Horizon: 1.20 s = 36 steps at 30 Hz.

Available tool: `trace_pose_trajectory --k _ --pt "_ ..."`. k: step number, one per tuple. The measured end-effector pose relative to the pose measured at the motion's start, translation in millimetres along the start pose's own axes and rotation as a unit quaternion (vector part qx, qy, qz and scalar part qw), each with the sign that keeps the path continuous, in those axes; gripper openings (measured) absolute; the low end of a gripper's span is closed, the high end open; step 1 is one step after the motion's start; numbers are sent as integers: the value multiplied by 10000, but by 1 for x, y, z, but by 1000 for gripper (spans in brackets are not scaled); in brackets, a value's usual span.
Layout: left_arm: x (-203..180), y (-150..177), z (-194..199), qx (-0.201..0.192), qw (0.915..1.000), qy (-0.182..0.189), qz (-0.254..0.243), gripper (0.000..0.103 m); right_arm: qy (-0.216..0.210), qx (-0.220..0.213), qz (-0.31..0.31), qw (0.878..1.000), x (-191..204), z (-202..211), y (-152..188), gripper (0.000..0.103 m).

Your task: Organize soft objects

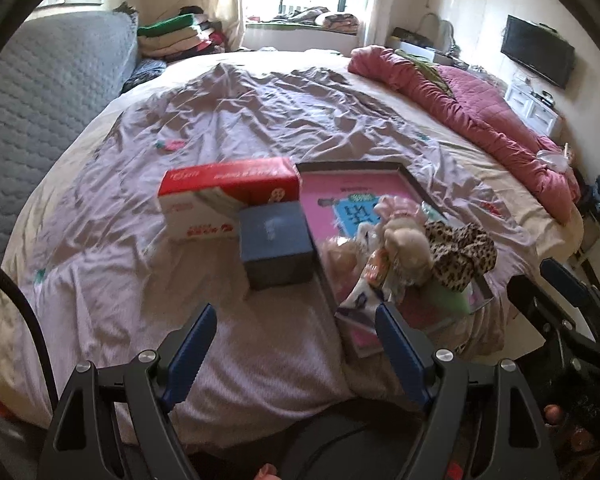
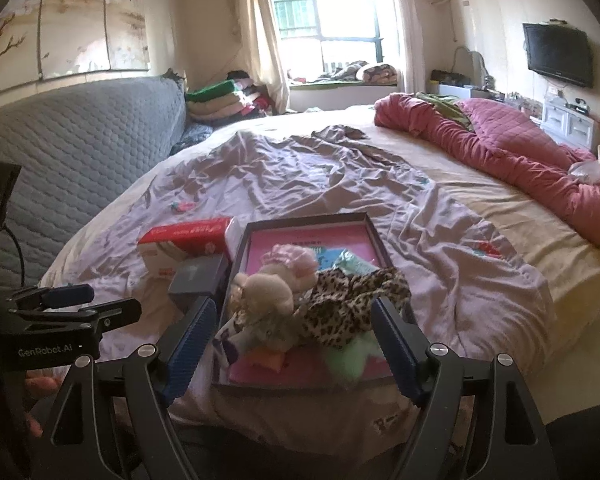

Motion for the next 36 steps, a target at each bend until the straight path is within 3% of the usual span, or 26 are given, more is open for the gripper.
trace_pose_trajectory --k 7,16,36 --pt "8 20 7 19 9997 -229 81 81 -54 128 40 9999 9 4 17 83" --pt "0 40 5 156 9996 -220 38 81 -50 189 -112 9997 9 9 31 83" --pt "-2 45 3 212 9994 -266 30 81 -75 353 -125 9993 14 4 40 83"
Point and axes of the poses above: each gripper's, at about its wrist camera, not at the fingertips, and z roughly against the way its jaws point, x to its left, y to its underside, the point moved 10 cm from there along -z, roughly the way its jaws point, and after that the axes turned 2 degrees about -x, right-handed, at the moved point
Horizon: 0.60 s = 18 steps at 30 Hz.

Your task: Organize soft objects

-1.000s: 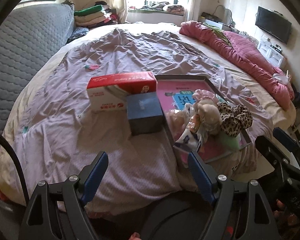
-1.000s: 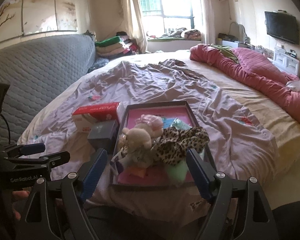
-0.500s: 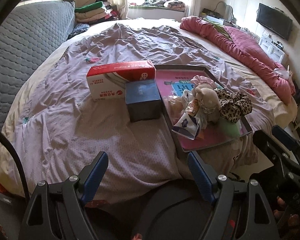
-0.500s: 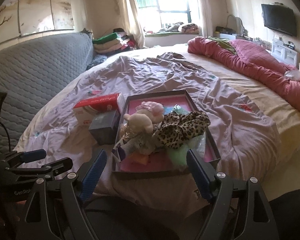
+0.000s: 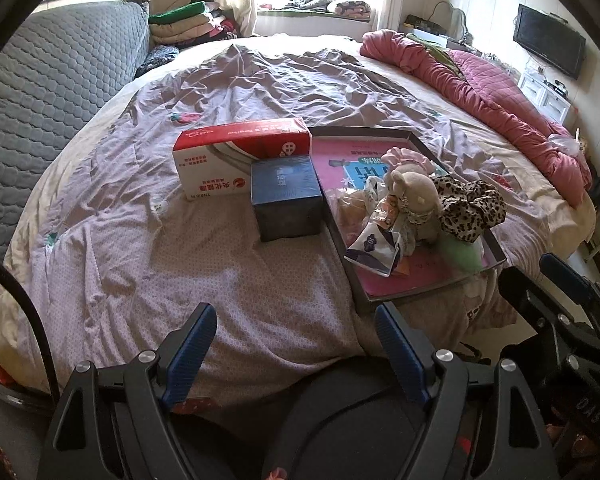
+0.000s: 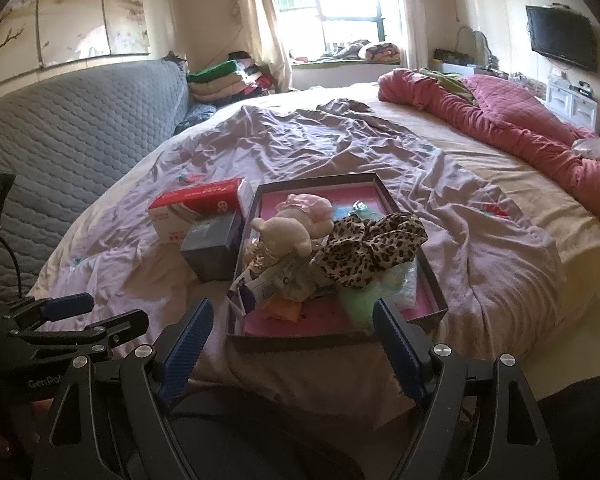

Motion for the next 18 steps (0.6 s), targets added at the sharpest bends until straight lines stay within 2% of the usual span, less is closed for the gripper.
trace_pose_trajectory --k 18 --pt "1 0 0 20 10000 -39 -55 81 -7 -20 5 10000 1 0 0 83"
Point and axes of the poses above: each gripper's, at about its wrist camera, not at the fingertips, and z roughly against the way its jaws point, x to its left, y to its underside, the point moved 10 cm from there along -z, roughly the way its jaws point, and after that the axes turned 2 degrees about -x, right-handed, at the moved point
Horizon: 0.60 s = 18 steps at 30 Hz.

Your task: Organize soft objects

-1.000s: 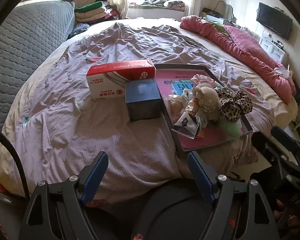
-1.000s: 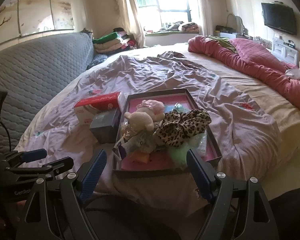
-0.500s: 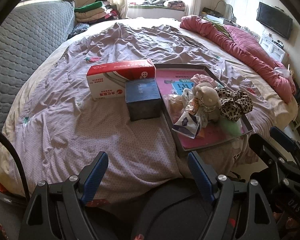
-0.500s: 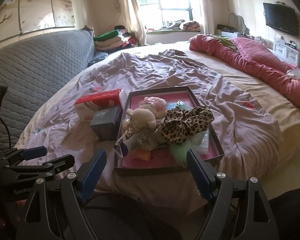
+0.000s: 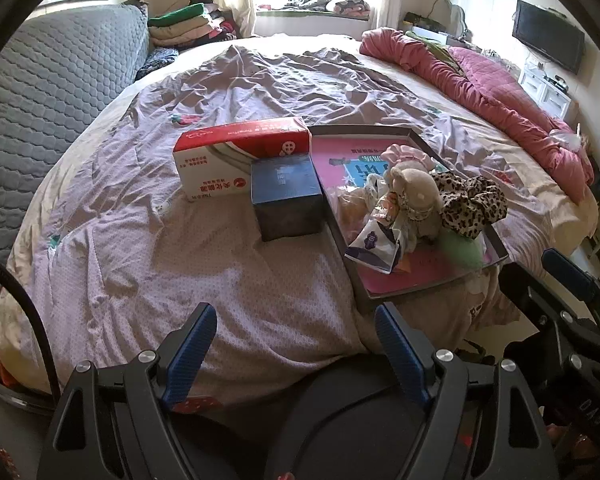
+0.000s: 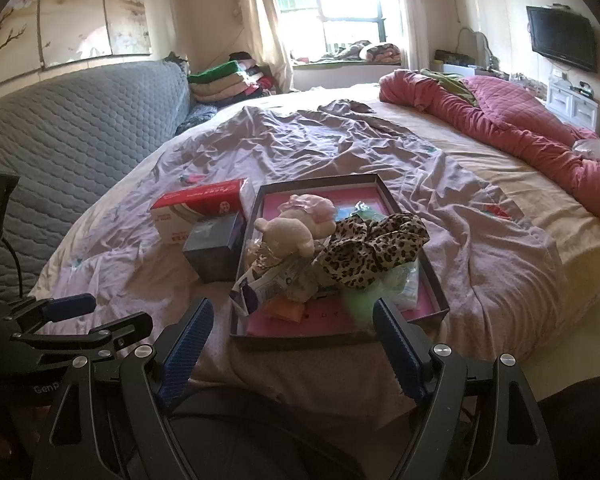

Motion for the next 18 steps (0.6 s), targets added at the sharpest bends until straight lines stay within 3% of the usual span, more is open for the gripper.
trace_pose_trajectory --k 18 --pt "-2 -1 1 -48 10000 -25 -21 81 3 -51 -32 10000 -2 1 -1 83"
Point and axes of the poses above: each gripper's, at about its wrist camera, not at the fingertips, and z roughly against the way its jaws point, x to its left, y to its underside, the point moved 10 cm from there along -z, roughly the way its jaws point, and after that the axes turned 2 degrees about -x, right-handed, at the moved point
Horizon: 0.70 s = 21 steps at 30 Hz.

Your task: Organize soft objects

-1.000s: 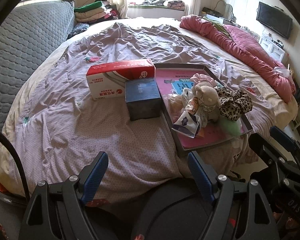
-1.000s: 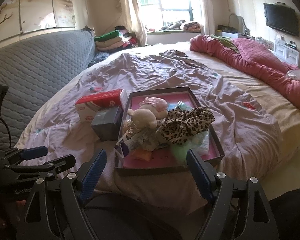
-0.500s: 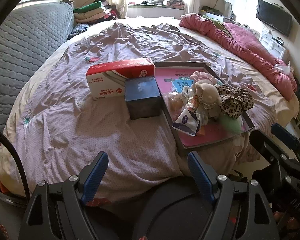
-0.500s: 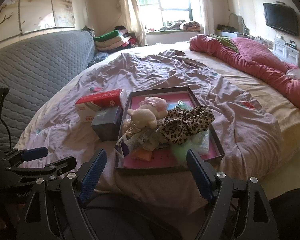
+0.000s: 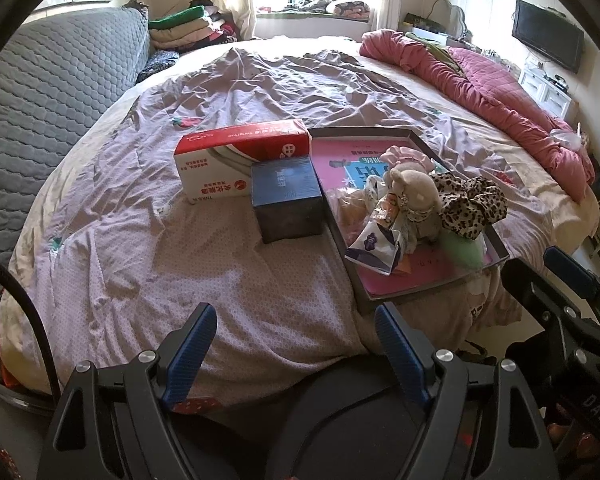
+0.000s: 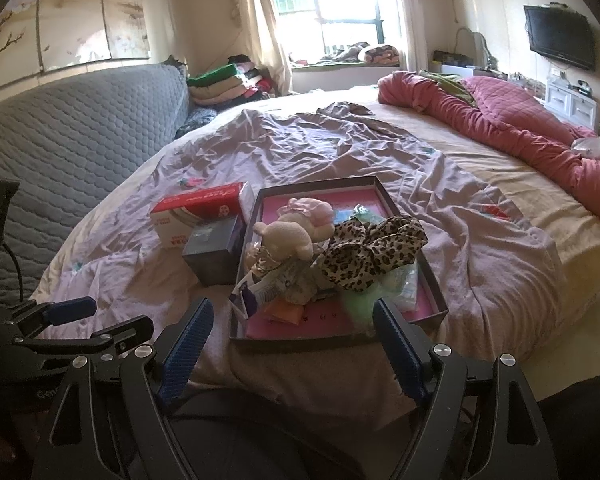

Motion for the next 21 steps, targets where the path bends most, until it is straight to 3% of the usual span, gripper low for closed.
trace_pose_trajectory --k 21 --pt "1 2 -2 21 10000 -46 -3 81 -5 16 -48 10000 0 0 0 83"
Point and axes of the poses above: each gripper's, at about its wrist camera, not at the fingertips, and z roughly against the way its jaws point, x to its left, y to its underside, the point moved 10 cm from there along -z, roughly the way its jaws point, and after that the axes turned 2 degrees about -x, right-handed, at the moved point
